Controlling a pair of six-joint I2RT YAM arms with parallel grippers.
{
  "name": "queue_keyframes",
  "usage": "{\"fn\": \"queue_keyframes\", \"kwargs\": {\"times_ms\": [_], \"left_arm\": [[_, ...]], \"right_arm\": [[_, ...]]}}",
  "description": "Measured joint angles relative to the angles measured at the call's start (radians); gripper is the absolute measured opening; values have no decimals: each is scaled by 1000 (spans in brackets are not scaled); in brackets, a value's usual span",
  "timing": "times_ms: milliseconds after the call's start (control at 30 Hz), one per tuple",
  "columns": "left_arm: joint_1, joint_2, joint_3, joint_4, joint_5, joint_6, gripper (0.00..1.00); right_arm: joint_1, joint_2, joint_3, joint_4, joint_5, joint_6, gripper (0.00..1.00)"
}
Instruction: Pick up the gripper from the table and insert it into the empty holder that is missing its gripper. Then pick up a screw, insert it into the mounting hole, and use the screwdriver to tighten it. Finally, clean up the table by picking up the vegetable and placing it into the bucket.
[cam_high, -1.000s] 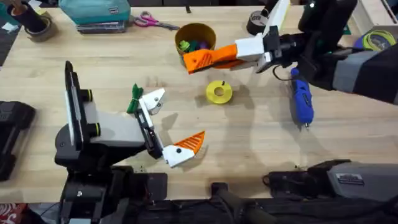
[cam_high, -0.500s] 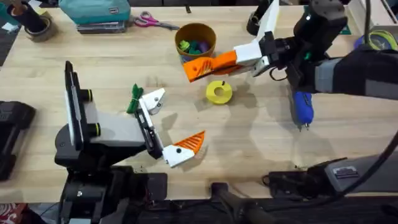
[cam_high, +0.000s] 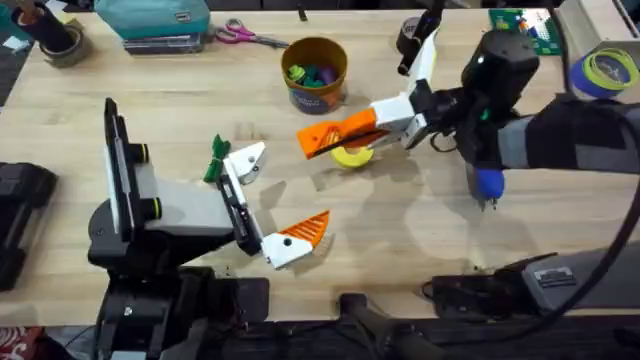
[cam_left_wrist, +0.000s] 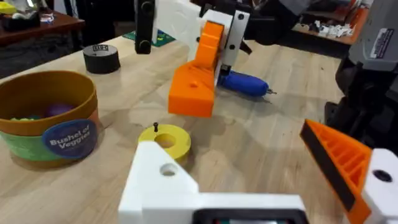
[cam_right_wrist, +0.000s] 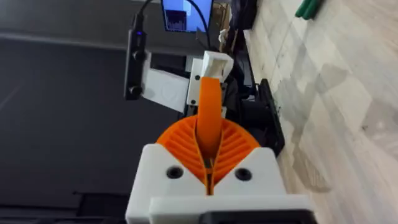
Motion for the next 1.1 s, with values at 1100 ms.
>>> {"fn": "queue_keyframes", "kwargs": {"times_ms": [1100], "left_arm": [[0,0,0,0,0,0,985]], "right_arm": [[94,130,-38,324,87,188,9]]}}
